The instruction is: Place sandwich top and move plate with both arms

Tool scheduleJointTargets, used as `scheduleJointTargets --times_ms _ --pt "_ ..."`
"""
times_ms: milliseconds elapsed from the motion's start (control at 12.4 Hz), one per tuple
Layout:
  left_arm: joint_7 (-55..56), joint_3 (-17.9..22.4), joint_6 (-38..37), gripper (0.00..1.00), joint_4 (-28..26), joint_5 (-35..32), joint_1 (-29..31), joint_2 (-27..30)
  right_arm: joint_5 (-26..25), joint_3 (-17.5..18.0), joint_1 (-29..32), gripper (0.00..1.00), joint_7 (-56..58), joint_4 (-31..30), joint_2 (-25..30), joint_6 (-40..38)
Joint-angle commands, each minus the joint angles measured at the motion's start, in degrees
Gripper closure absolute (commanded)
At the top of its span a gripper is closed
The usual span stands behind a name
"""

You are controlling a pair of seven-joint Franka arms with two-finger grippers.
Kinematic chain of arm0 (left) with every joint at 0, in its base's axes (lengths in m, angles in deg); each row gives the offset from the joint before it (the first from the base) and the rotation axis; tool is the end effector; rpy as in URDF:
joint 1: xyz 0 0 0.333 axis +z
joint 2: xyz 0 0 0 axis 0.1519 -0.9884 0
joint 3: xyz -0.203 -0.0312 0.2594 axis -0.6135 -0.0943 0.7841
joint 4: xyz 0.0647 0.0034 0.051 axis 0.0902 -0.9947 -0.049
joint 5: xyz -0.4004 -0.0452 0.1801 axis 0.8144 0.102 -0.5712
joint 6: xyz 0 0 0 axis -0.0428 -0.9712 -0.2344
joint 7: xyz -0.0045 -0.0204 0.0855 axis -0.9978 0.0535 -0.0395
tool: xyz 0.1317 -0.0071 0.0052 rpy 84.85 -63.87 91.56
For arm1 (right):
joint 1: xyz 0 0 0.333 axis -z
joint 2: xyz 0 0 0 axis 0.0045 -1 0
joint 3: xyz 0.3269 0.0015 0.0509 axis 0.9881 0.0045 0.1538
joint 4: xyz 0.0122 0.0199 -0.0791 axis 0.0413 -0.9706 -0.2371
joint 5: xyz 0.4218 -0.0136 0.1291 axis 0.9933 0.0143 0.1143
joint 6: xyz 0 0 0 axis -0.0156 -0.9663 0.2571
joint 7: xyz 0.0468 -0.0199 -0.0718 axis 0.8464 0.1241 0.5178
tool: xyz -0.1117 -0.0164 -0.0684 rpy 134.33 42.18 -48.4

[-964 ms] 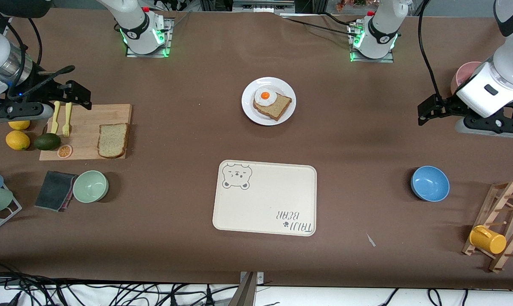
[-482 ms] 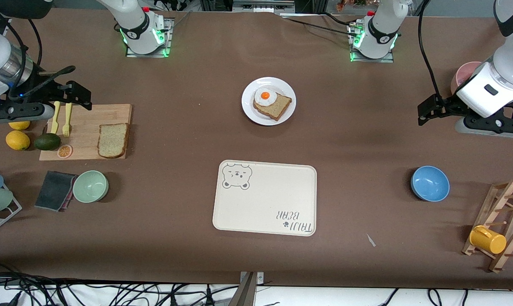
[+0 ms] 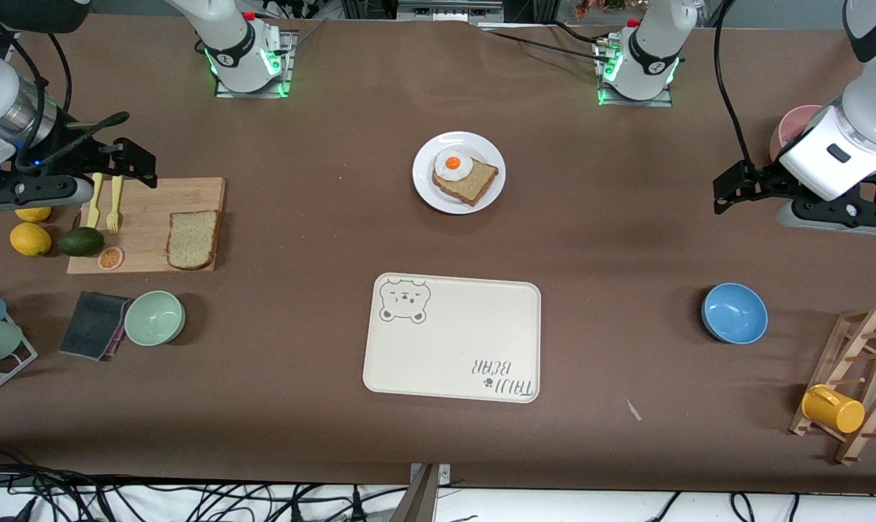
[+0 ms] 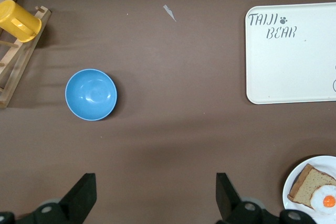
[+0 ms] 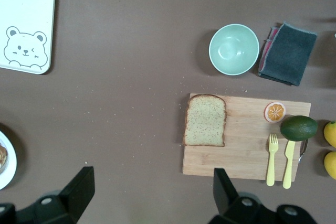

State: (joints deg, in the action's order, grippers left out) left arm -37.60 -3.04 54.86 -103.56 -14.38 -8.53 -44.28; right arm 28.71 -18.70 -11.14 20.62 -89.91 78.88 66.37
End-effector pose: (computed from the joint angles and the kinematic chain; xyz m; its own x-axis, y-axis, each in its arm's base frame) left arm 0.6375 -0.0758 0.5854 0.9955 -0.0937 0.0106 -0.0936 -0.9956 -0.0071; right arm 0.6121 0.0713 0.5725 0.9928 0.1113 -0.0444 0.1117 -0.9937 0.0051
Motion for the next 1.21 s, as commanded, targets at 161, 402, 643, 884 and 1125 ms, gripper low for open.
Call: scheduleJointTargets --times_ms 161,402,643,884,1125 --pt "-0.96 -0.08 0.34 0.00 0.23 -0.02 0.15 -0.06 -0.17 0.16 0.23 0.00 0.98 1.03 -0.45 -0.40" --pt "-0.96 -0.08 0.25 0.00 0.23 -0.02 0.15 -0.06 -0.17 0.16 0.23 0.00 0.98 1.03 -0.54 -0.14" --pt "-0.96 -0.08 0.25 0.00 0.23 -0.02 0.15 -0.06 -0.17 0.16 0.23 0.00 0.98 0.94 -0.80 -0.05" --pt "-1.05 -0.08 0.34 0.00 0.23 -0.02 0.23 -0.06 -0.17 0.16 0.23 0.00 0.98 0.86 -0.98 -0.05" --pt "-1.05 -0.08 0.25 0.00 0.23 -0.02 0.15 -0.06 -1.31 0.16 -0.12 0.00 0.89 0.25 -2.55 0.91"
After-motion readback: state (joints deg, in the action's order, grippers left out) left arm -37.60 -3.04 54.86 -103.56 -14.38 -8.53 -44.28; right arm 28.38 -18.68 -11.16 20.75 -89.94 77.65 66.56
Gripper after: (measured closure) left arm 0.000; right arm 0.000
